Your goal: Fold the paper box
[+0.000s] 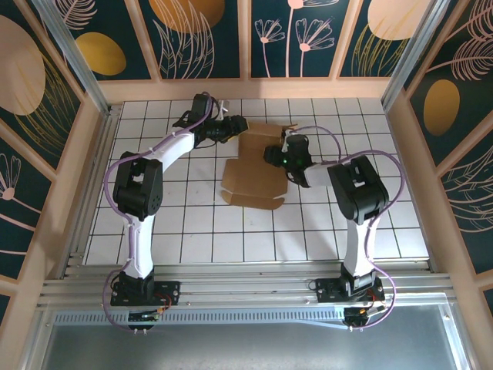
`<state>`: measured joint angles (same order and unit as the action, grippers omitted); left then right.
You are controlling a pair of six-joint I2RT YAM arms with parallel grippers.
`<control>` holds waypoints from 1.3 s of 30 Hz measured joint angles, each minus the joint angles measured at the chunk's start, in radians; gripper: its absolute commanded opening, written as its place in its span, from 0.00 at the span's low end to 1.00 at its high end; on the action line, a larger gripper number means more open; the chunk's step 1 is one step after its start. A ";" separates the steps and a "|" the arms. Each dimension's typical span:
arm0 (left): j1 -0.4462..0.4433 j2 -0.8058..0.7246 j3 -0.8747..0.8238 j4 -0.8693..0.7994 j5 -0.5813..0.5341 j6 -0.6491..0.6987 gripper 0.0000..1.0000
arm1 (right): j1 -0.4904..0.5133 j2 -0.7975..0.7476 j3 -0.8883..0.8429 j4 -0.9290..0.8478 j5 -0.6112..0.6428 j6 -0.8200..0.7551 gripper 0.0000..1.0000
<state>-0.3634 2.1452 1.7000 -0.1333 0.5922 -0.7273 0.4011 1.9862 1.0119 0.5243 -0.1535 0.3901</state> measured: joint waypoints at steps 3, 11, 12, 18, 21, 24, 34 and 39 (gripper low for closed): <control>-0.008 0.004 0.006 0.000 0.007 0.000 0.59 | -0.008 -0.072 -0.056 0.000 -0.032 0.007 0.60; -0.022 0.007 0.013 -0.002 0.022 0.000 0.59 | -0.025 -0.293 -0.172 -0.004 -0.069 -0.056 0.66; -0.022 0.009 0.016 -0.002 0.024 0.000 0.59 | -0.025 -0.316 -0.187 -0.009 -0.072 -0.068 0.66; -0.022 0.013 0.028 -0.007 0.028 0.000 0.59 | -0.031 -0.476 -0.277 -0.058 -0.086 -0.120 0.73; -0.022 0.015 0.037 -0.009 0.028 0.000 0.59 | -0.072 -0.583 -0.293 -0.109 -0.101 -0.172 0.79; -0.022 0.015 0.043 -0.010 0.028 0.000 0.59 | -0.166 -0.647 -0.289 -0.139 -0.101 -0.235 0.77; -0.022 0.015 0.045 -0.013 0.022 0.004 0.63 | -0.261 -0.369 -0.118 -0.272 -0.122 -0.385 0.61; -0.023 -0.034 0.020 -0.060 -0.060 0.053 0.65 | -0.259 -0.306 -0.107 -0.267 -0.114 -0.393 0.45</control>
<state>-0.3859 2.1117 1.7199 -0.1936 0.5320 -0.6746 0.1421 1.6798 0.9047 0.2569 -0.2672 -0.0032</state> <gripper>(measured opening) 0.646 0.485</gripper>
